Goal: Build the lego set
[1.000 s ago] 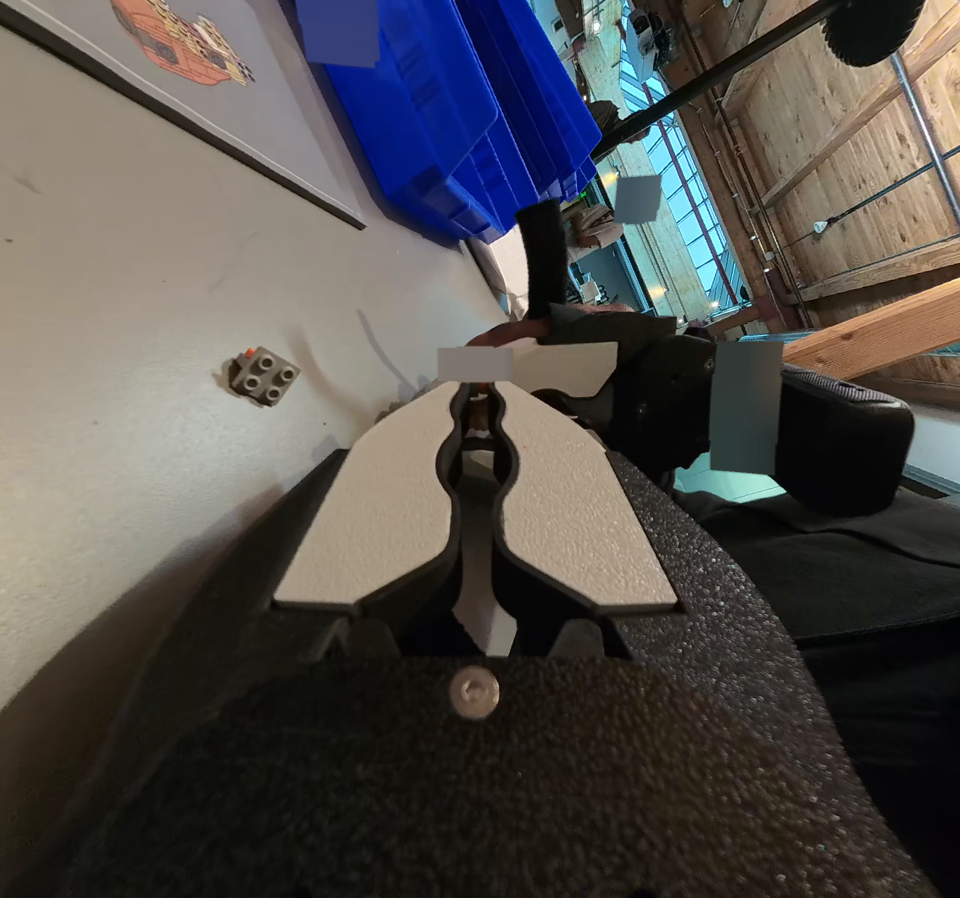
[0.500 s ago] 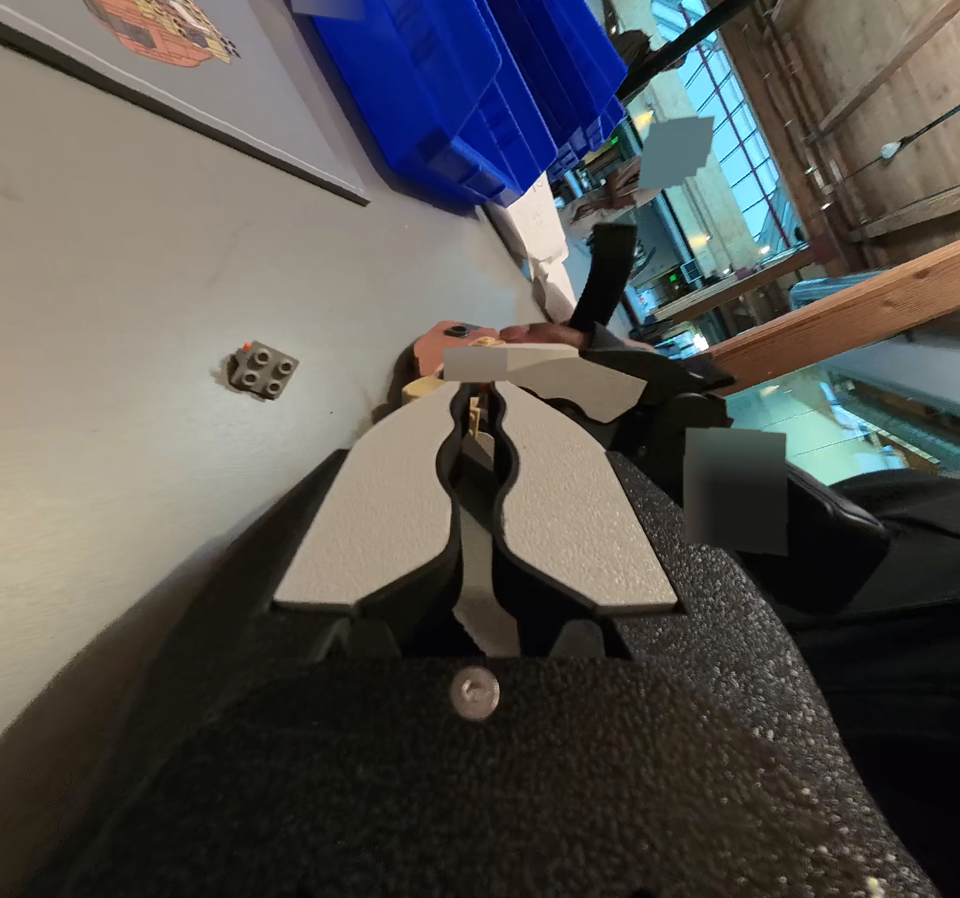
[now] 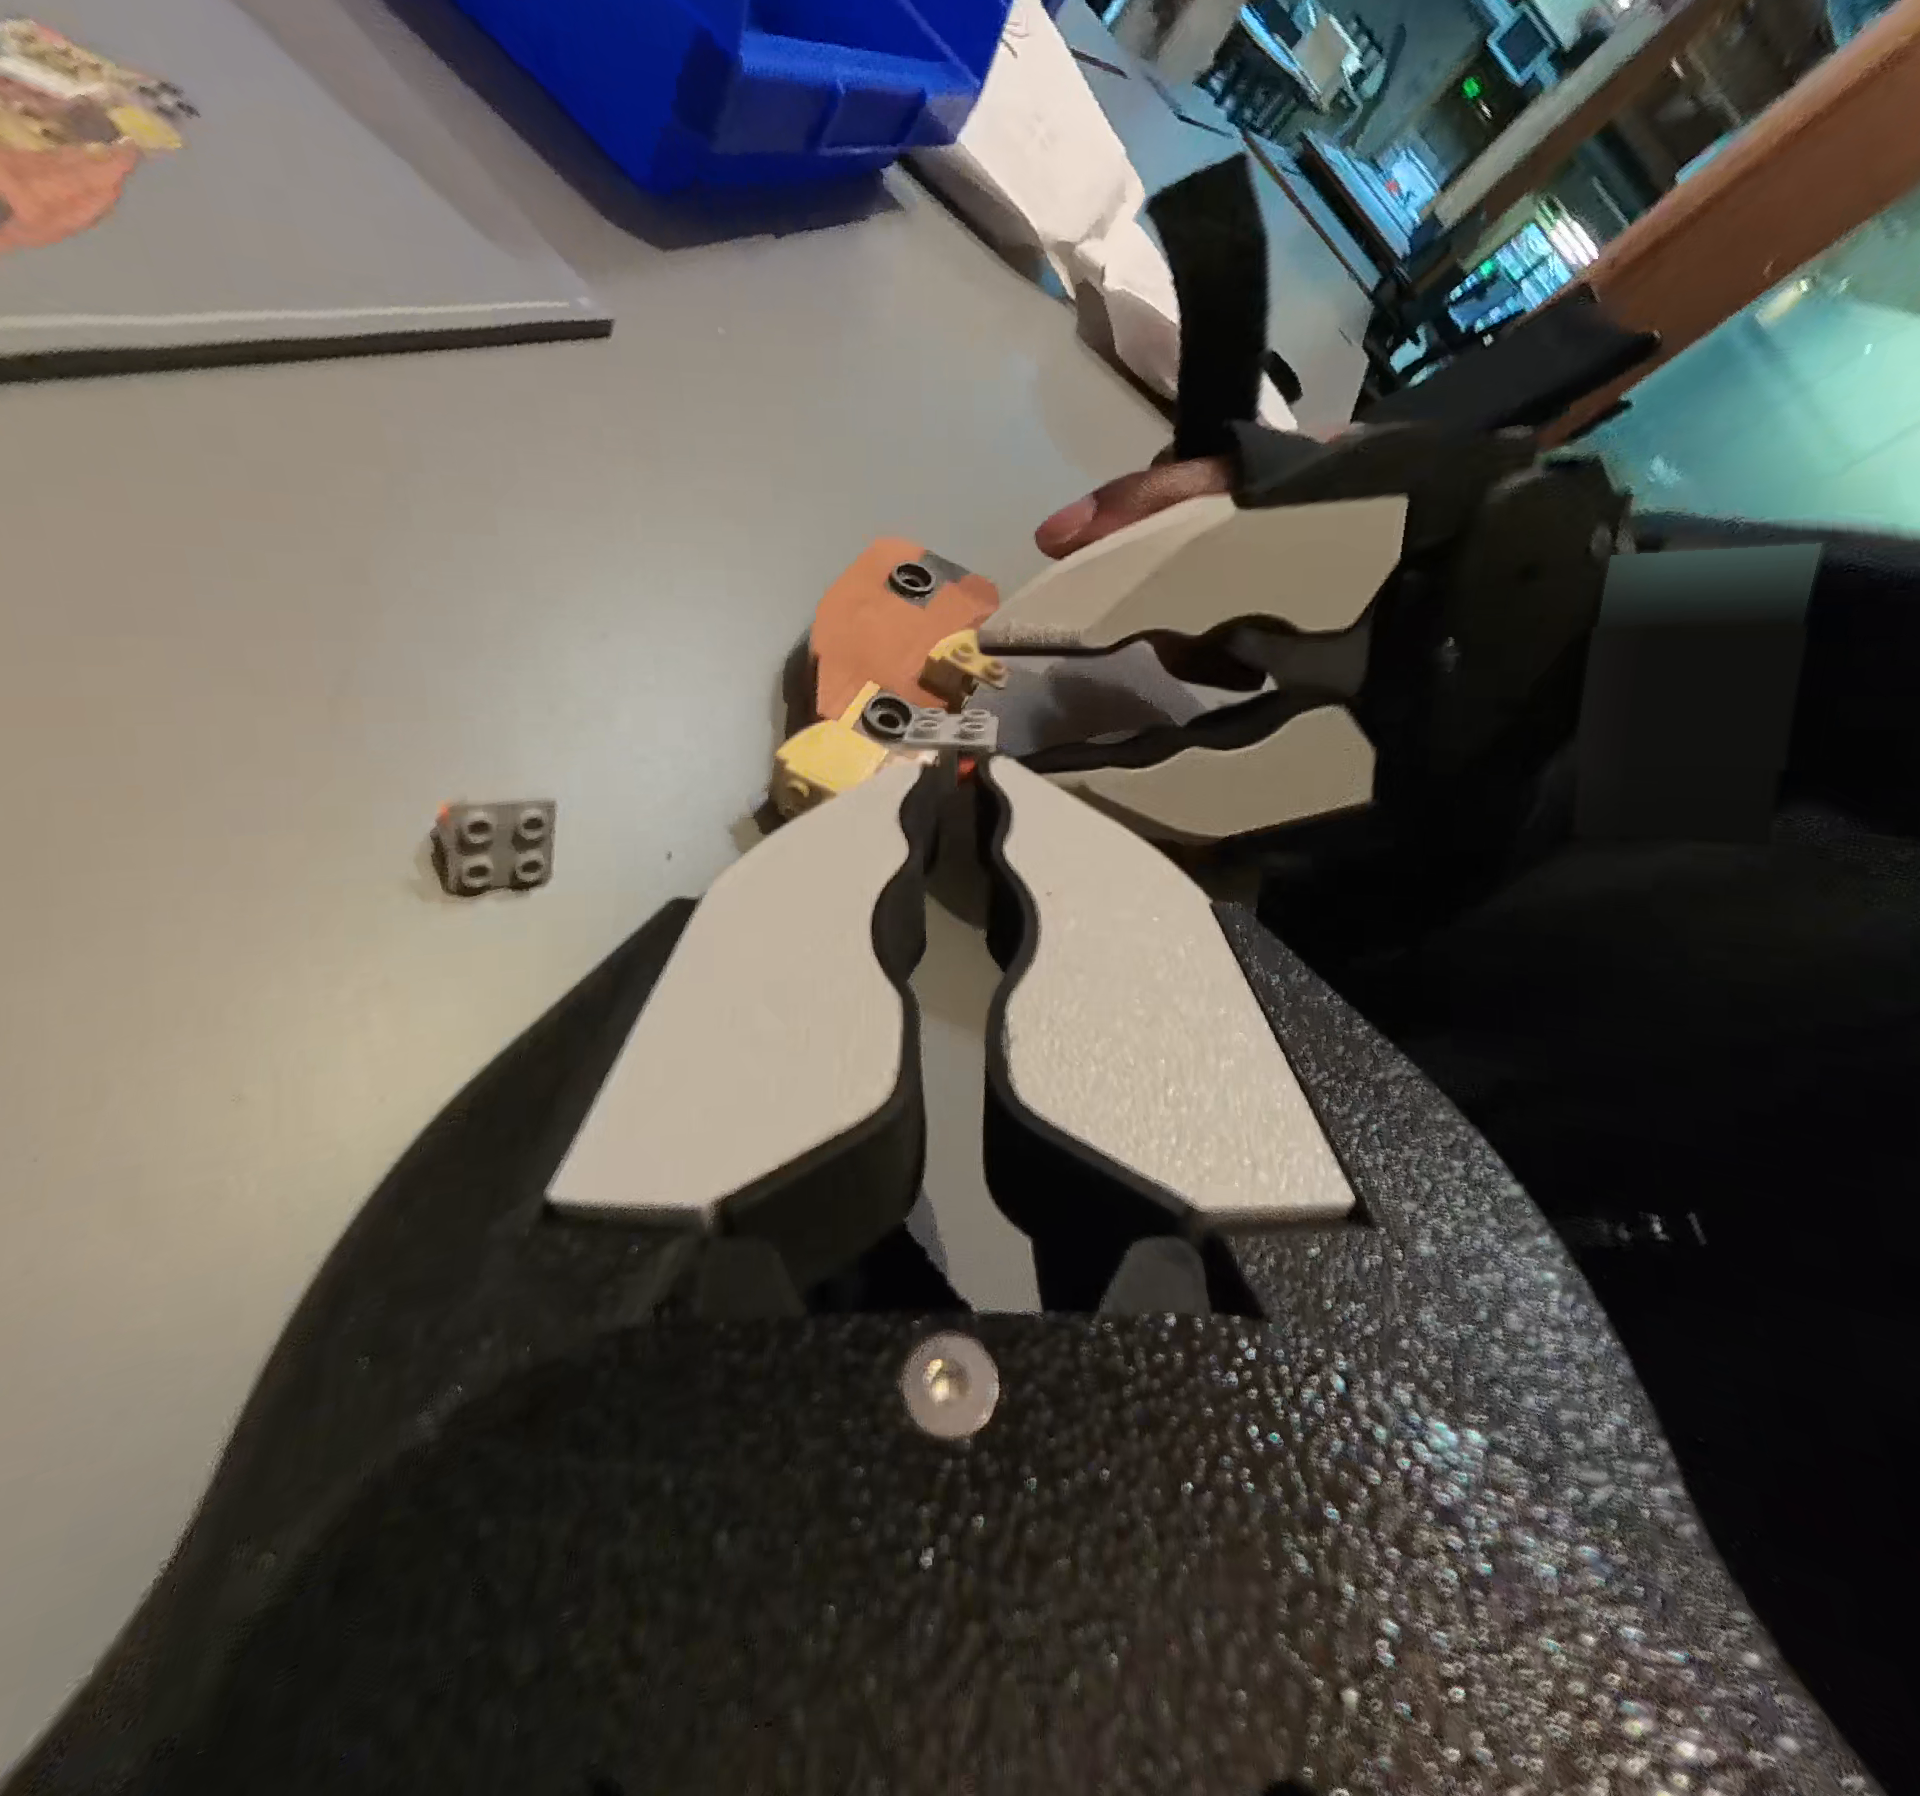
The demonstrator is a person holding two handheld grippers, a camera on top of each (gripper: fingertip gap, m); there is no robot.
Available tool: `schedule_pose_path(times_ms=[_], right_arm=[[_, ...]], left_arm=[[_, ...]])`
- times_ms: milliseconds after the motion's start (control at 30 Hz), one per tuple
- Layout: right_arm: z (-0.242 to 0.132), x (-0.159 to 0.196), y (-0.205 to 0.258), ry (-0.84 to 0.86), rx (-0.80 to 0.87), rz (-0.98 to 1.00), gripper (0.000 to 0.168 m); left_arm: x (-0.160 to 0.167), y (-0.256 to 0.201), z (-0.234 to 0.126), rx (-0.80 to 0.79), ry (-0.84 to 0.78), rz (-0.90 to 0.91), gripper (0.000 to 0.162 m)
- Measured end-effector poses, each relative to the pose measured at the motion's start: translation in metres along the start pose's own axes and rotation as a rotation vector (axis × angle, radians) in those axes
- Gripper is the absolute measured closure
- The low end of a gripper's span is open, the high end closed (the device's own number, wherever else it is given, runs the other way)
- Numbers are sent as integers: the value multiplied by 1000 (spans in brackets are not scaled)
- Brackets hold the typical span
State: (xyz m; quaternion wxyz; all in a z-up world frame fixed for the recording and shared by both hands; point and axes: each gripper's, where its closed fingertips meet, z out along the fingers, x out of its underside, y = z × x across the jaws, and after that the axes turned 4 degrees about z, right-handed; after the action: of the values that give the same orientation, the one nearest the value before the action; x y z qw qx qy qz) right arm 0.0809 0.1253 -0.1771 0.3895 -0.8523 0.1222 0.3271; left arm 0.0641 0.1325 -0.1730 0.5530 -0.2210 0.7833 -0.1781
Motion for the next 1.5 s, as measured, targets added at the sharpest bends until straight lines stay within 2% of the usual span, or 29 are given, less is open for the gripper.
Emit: schedule_pose_path(times_ms=[167,267,367,500,733,933,1500], right_arm=[[-20,-22,-29,-339,58,198,140],[-39,-31,-44,-515,68,340,144],[-31,-19,-42,-450,53,337,143],[-14,-10,-26,-346,-12,260,142],[-9,-10,-32,-359,-55,316,142],[-8,-7,-33,-343,-43,291,143],[-4,7,-27,-254,67,119,144]], left_arm=[[-6,-8,2,67,-19,124,157],[-13,-4,-3,37,-69,148,156],[-16,0,-5,19,-74,141,156],[-6,1,3,1,17,168,156],[-2,3,6,-9,57,170,156],[4,0,3,-12,90,178,156],[-2,-1,0,17,39,146,156]])
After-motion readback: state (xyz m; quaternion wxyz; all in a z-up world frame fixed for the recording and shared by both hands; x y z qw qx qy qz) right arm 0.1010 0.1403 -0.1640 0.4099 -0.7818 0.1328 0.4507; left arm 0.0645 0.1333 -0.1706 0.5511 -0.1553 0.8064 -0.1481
